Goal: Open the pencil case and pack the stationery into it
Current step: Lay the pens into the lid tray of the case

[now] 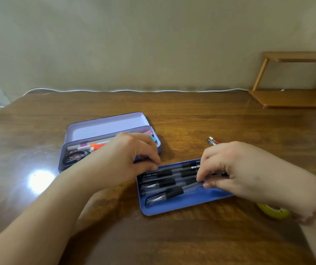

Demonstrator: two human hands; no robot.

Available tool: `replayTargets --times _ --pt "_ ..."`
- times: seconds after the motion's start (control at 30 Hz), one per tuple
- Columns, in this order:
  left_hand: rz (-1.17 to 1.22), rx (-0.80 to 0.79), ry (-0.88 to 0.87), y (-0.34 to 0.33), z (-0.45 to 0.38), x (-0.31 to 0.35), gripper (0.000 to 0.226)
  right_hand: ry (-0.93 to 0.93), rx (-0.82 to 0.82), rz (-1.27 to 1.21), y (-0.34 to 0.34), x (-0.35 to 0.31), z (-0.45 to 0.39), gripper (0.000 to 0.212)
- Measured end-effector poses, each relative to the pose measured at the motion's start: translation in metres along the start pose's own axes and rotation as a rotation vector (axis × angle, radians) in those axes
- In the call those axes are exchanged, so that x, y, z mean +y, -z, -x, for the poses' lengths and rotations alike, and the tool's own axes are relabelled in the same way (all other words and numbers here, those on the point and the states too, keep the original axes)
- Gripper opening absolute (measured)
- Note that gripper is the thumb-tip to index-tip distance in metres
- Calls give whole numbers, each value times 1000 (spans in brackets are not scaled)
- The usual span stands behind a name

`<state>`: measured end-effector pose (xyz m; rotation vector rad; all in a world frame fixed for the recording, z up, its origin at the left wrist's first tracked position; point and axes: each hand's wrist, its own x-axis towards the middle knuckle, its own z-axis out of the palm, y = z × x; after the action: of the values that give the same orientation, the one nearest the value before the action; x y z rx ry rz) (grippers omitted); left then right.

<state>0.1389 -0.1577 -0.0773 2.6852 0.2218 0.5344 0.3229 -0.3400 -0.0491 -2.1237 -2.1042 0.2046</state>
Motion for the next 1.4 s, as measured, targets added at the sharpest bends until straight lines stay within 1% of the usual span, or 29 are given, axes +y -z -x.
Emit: replayTargets --times 0.07,0.23,0.37,0.47,0.57,0.67,0.73,0.77,0.8,0.83,0.87,0.9,0.93,0.97,1.03,1.17,1.33,1.4 --pt "-3 -26 -4 0 0 0 11 -8 -36 2 -1 -2 -1 15" --pt "-27 -99 19 0 0 1 11 -7 -40 41 -4 -5 -3 17" --pt "-17 -126 37 1 0 2 8 0 -35 73 -6 -7 -5 16" --pt "-23 -118 46 1 0 1 10 1 -38 61 -7 -7 -6 14" --pt "-18 -112 28 1 2 5 19 -14 -32 32 -8 -6 -7 12" --pt "-64 -166 -32 -5 2 14 35 -26 -39 -4 -9 -8 -9 13" --pt "-89 -198 -64 -10 2 18 43 -47 -63 -44 -4 -5 -7 17" --pt "-91 -205 -74 -12 2 20 47 -79 -43 -94 0 0 -4 19" --pt "-88 -208 -75 -13 2 21 50 -132 27 -161 6 8 -1 17" --pt "-85 -209 -70 -13 2 22 55 -201 129 -209 12 19 3 12" --pt "-86 -209 -65 -13 3 22 60 -273 219 -219 17 32 6 7" --pt "-90 -212 -63 -13 4 22 65 -347 258 -191 20 43 10 10" --pt "-94 -218 -63 -13 4 22 69 -417 247 -147 21 53 12 16" --pt "-98 -229 -64 -13 4 23 74 -477 198 -106 20 60 14 18" --pt "-101 -268 -58 -14 4 24 82 -557 87 -74 15 65 13 16" --pt "-73 -333 -29 -15 4 24 88 -595 -21 -94 12 62 9 14" --pt "-68 -317 -20 -13 3 22 86 -620 -71 -43 12 53 7 14" --pt "-43 -302 -9 -14 3 20 87 -623 0 -21 16 53 9 15"
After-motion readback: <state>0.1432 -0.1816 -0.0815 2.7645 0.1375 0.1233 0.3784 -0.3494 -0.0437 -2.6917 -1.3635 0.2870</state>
